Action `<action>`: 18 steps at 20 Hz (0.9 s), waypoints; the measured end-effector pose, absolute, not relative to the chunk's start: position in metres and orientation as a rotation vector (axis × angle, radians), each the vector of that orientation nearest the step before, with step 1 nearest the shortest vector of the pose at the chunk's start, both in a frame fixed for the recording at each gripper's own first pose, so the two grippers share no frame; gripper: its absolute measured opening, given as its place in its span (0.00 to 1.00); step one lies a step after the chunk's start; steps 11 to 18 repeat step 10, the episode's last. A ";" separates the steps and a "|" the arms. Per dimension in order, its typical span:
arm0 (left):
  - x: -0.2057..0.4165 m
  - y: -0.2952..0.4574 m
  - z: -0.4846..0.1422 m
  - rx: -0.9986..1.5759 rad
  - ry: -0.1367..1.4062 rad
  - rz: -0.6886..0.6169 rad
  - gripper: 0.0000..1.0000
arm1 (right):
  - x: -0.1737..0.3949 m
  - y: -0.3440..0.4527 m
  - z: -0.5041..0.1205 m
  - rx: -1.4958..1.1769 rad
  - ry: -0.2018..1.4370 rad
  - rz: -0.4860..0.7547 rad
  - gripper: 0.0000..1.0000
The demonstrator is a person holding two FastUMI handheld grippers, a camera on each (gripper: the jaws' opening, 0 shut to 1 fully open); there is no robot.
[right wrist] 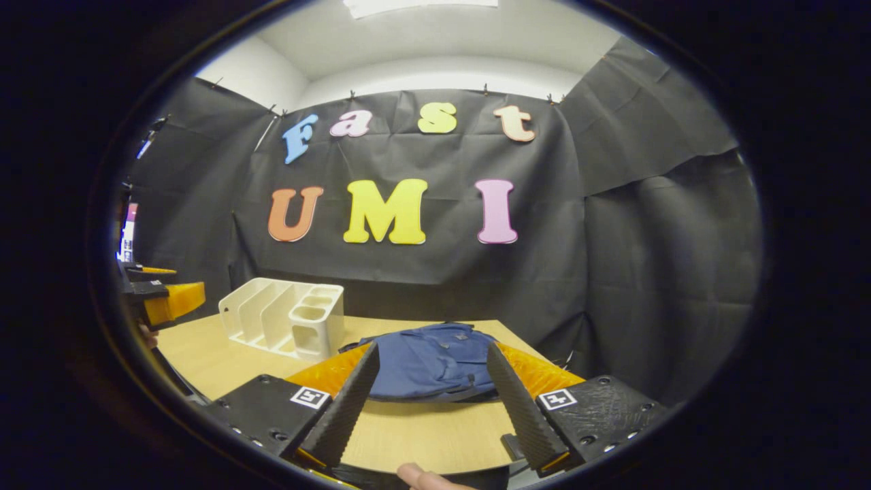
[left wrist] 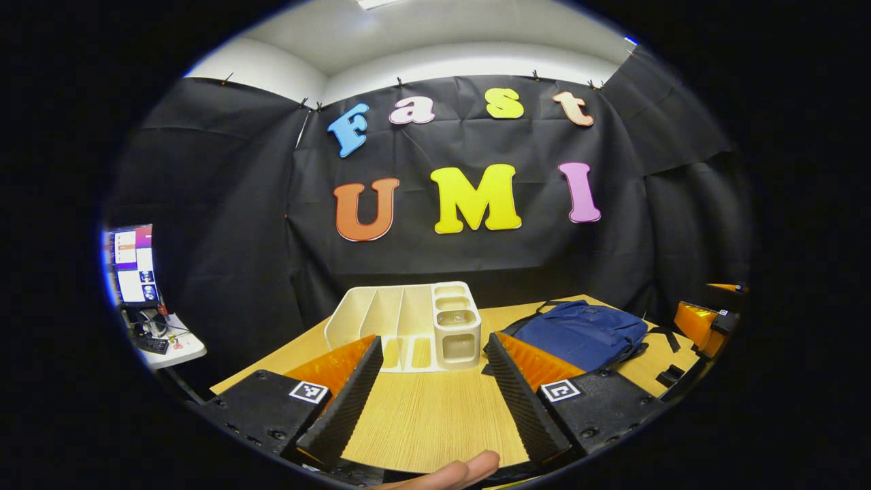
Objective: Open the schoolbag, grab two books from the bookshelf and put them into the schoolbag.
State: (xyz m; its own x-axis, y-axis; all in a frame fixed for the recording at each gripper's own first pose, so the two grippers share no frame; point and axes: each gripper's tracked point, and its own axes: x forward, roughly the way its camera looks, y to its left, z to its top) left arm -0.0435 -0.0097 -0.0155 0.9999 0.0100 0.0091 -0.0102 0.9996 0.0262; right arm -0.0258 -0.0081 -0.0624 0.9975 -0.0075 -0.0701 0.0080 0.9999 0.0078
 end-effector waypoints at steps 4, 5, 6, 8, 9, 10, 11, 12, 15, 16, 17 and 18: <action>-0.043 -0.015 -0.018 0.043 -0.002 0.005 0.97 | -0.022 -0.010 -0.069 0.012 0.086 -0.004 0.95; -0.042 -0.015 -0.019 0.047 -0.005 0.006 0.97 | -0.022 -0.011 -0.069 0.015 0.089 -0.006 0.93; -0.042 -0.015 -0.018 0.050 -0.004 0.006 0.97 | -0.022 -0.012 -0.071 0.017 0.092 -0.007 0.95; -0.041 -0.016 -0.021 0.050 0.000 0.006 0.98 | -0.024 -0.012 -0.070 0.015 0.095 -0.008 0.95; -0.042 -0.014 -0.022 0.047 0.003 0.011 0.98 | -0.025 -0.013 -0.068 0.013 0.091 -0.010 0.95; -0.041 -0.013 -0.024 0.044 0.008 0.016 0.97 | -0.024 -0.013 -0.068 0.014 0.088 -0.010 0.95; -0.041 -0.013 -0.024 0.044 0.008 0.016 0.97 | -0.024 -0.013 -0.068 0.014 0.088 -0.010 0.95; -0.041 -0.013 -0.024 0.044 0.008 0.016 0.97 | -0.024 -0.013 -0.068 0.014 0.088 -0.010 0.95; -0.041 -0.013 -0.024 0.044 0.008 0.016 0.97 | -0.024 -0.013 -0.068 0.014 0.088 -0.010 0.95; -0.041 -0.013 -0.024 0.044 0.008 0.016 0.97 | -0.024 -0.013 -0.068 0.014 0.088 -0.010 0.95; -0.041 -0.013 -0.024 0.044 0.008 0.016 0.97 | -0.024 -0.013 -0.068 0.014 0.088 -0.010 0.95; -0.041 -0.013 -0.024 0.044 0.008 0.016 0.97 | -0.024 -0.013 -0.068 0.014 0.088 -0.010 0.95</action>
